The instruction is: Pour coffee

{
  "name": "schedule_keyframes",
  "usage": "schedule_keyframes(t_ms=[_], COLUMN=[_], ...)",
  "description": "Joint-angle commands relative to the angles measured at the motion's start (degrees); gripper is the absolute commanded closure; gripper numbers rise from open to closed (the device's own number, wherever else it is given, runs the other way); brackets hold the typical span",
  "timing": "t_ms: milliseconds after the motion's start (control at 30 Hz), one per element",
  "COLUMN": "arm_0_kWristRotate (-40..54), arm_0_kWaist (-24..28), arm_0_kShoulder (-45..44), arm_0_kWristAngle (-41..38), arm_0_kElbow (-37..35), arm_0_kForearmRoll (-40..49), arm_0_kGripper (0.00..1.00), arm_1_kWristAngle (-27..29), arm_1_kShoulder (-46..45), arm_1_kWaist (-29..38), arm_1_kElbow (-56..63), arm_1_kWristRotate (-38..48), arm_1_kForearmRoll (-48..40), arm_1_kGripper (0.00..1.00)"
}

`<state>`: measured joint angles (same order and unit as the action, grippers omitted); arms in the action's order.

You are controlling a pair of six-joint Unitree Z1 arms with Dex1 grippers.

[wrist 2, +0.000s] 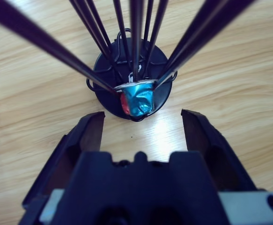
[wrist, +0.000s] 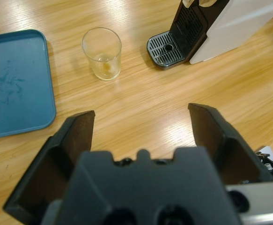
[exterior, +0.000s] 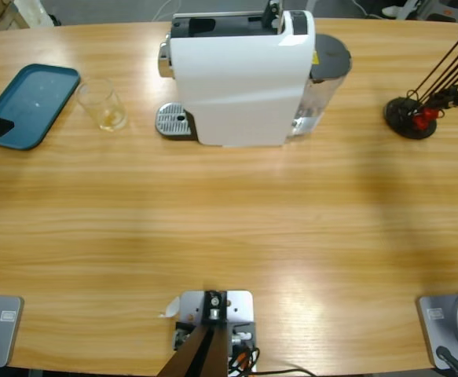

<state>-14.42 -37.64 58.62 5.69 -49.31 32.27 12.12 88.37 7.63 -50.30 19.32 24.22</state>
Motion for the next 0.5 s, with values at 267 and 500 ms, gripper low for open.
schedule_keyframes(t_ms=[267,500], arm_0_kWristRotate=[0.4,0.4], arm_0_kWaist=[-0.5,-0.6], arm_0_kShoulder=[-1.6,-1.7], arm_0_kWristAngle=[0.9,0.9], arm_0_kElbow=[2.4,2.5], arm_0_kForearmRoll=[-0.5,-0.5], arm_0_kGripper=[0.142,0.142], arm_1_kWristAngle=[-0.8,-0.8], arm_1_kShoulder=[1.0,0.5], arm_1_kWaist=[-1.1,-1.1], arm_1_kElbow=[0.5,0.6], arm_1_kWristRotate=[-2.2,-3.1], arm_1_kForearmRoll=[-1.3,-1.6], arm_1_kGripper=[0.368,0.492])
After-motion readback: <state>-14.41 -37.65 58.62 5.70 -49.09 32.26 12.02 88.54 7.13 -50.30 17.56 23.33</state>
